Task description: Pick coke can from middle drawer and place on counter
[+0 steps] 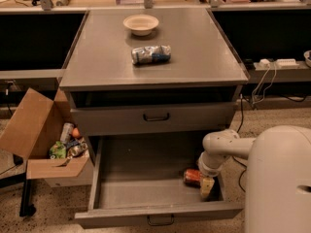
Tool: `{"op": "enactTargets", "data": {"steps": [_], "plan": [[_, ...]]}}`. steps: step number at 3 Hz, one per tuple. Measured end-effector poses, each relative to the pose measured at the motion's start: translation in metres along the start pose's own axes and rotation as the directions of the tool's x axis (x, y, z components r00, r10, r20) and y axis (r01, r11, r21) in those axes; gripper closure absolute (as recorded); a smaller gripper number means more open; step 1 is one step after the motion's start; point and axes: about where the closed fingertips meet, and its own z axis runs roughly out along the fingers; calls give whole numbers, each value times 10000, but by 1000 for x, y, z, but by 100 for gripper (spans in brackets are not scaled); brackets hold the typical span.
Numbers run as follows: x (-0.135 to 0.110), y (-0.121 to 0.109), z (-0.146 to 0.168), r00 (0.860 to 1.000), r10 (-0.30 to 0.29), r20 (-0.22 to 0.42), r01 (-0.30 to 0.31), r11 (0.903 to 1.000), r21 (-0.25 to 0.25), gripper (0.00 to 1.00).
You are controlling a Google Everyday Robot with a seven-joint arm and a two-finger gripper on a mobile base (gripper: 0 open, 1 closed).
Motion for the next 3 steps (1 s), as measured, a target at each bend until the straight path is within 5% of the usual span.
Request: {"op": "enactTargets", "data": {"steps": [2,3], "plan": [[6,5,5,9997,29,-251,-30,10000,-66,63],[2,10,-6,9995,-226,232,226,9997,10,86]]}}
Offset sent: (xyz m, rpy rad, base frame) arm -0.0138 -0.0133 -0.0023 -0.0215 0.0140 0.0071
